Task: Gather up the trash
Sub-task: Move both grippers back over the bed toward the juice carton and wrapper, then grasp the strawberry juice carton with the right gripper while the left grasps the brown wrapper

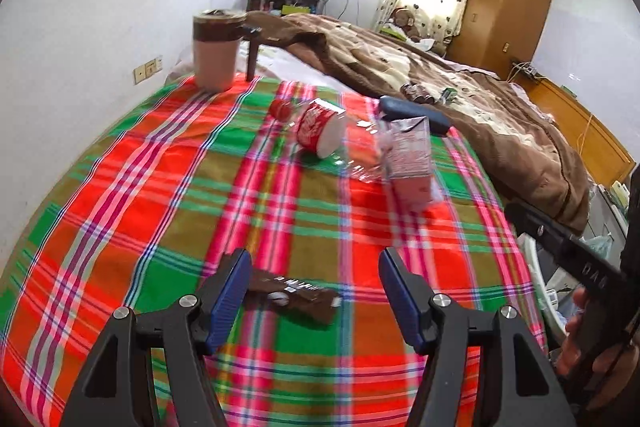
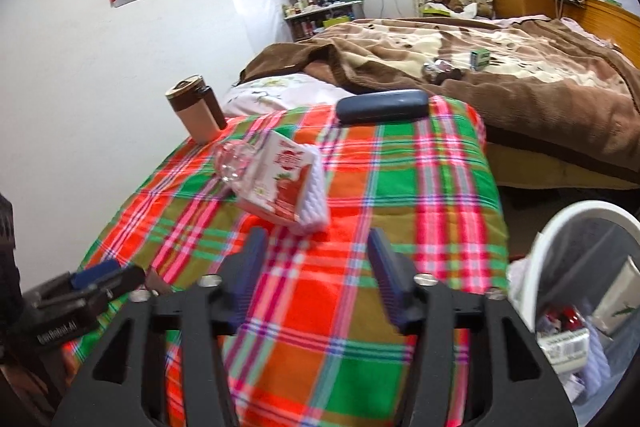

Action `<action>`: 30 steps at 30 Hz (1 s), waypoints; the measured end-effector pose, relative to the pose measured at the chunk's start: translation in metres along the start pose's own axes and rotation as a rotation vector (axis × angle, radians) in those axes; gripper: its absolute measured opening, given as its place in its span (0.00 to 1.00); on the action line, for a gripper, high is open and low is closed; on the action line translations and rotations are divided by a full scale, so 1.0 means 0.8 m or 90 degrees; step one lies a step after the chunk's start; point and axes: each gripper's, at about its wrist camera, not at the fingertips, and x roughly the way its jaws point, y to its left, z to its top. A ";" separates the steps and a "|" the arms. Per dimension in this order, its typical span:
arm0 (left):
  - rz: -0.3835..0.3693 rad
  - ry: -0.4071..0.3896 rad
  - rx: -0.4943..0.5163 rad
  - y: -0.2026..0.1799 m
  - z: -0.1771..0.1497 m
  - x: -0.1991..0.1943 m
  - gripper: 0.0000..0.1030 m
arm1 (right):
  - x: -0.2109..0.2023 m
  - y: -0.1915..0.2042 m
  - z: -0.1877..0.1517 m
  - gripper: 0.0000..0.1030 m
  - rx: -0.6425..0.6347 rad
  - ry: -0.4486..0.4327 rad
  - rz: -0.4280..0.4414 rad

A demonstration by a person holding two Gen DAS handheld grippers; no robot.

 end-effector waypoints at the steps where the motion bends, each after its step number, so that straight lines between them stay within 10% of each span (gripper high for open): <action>1: 0.001 0.005 -0.001 0.003 -0.002 0.002 0.64 | 0.002 0.003 0.001 0.60 -0.002 -0.001 0.004; 30: -0.016 0.078 -0.068 0.034 -0.019 0.061 0.65 | 0.086 0.074 0.026 0.60 -0.077 0.010 -0.096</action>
